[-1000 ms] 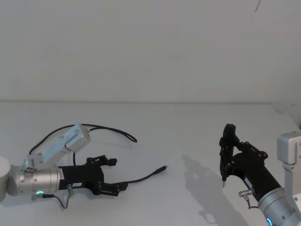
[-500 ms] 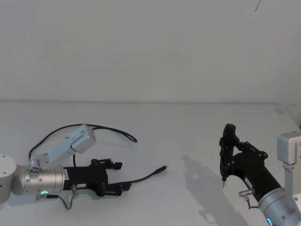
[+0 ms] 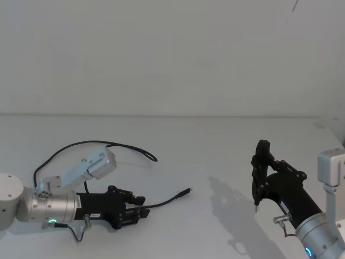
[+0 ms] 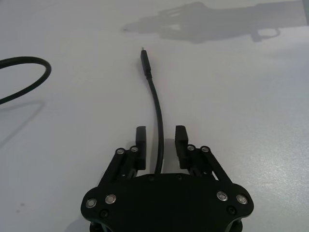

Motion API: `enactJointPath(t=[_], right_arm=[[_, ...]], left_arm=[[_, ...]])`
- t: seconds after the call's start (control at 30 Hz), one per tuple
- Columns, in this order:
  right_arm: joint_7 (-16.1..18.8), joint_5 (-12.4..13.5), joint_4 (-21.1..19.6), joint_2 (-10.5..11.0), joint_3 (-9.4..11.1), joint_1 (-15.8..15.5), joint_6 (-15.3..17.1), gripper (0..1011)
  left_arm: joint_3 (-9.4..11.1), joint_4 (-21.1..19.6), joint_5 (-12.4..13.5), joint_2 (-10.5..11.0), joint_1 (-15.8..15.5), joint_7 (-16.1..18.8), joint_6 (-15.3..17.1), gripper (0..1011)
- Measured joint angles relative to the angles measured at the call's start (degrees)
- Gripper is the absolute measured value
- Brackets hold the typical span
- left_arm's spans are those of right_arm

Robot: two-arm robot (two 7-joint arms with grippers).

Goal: Pick up the data cable with the one hand.

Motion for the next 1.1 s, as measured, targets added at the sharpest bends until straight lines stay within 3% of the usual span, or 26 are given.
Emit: enactJointPath(t=[0.03,0.1,0.23,0.53,0.77,1.1], right_arm=[[0.00,0.00,0.00,0.00,0.00,0.00,0.00,279],[0.00,0.00,0.00,0.00,0.00,0.00,0.00,279],[0.00,0.00,0.00,0.00,0.00,0.00,0.00,279],[0.00,0.00,0.00,0.00,0.00,0.00,0.00,279],[0.00,0.00,0.00,0.00,0.00,0.00,0.00,279],[0.00,0.00,0.00,0.00,0.00,0.00,0.00,279]], left_arm=[[0.09,-0.07,0.07,0.02,0.00,-0.01,0.05,396],[0.26,-0.21,0.16,0.08,-0.02,-0.03,0.10,292],[0.60,-0.57,0.49,0.17,-0.03,0.02,0.20,180],[0.45,-1.38,1.29,0.29,0.05,1.69,0.24,64],[-0.77,-2.61,1.31,0.30,0.55,3.78,-0.10,48],[-5.21,-8.03,-1.31,0.90,2.91,8.19,-0.76,48]])
